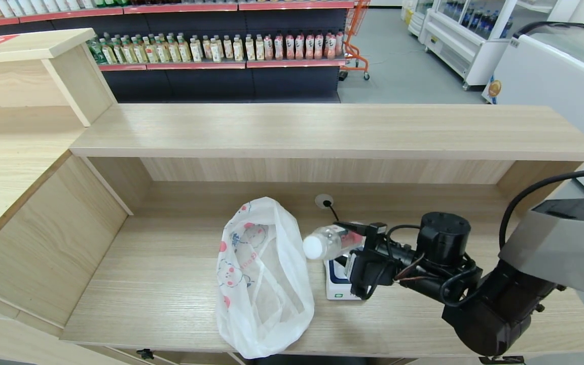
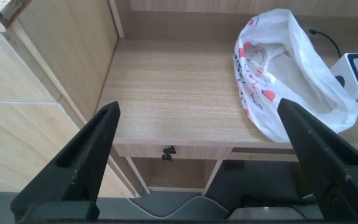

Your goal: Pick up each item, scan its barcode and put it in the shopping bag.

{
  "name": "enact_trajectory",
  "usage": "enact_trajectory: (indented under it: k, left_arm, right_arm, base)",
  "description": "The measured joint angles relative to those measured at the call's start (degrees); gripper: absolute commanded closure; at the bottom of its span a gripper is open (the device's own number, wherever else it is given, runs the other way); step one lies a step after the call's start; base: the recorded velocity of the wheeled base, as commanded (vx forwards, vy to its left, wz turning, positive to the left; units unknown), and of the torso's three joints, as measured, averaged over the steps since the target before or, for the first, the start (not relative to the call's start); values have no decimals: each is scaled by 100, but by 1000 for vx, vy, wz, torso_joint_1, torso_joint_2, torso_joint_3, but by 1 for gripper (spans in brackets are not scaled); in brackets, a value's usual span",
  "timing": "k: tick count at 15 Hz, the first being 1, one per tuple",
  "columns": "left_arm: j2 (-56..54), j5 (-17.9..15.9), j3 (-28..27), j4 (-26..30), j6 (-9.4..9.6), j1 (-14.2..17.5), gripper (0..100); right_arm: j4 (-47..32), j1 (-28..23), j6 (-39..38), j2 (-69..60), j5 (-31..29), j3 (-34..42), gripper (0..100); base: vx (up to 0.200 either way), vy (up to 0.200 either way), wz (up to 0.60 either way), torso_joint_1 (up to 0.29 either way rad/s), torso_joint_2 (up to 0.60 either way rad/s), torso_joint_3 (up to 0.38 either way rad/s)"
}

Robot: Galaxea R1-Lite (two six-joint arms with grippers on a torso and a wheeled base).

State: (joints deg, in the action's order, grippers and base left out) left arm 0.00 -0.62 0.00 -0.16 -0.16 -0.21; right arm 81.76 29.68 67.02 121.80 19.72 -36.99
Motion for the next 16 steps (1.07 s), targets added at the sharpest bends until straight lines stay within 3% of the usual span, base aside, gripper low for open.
enact_trajectory:
  k: [2,3,6,8,12,16]
  left_arm:
    - [2,0,0,0,0,2,0]
    - [2,2,0,0,0,2,0]
    - [2,5,0,0,-17,2,0]
    - [2,5,0,0,2,2,0]
    - [0,0,0,0,-9,5,0]
    - [0,-2,0,0,-30,5,0]
  right_arm:
    - [-494,308,-550,-525,-714,-140,100]
    - [-1148,477,-1012,-890,-1106,-297,100]
    - [-3124,778,-3667,-1777,-1694,-1185,100]
    - [-3749,813,-5187,-2133,-1792,-1670,100]
    - [-3617,532,-6273,-2448,-1631,-1469,100]
    - [-3299,501,-6335,-2433,-1201,-1152,100]
  base:
    - [0,0,0,0,0,0]
    - [0,0,0,0,0,0]
    - [0,0,0,0,0,0]
    - [0,0,0,0,0,0]
    - [0,0,0,0,0,0]
    - [0,200,0,0,1,4]
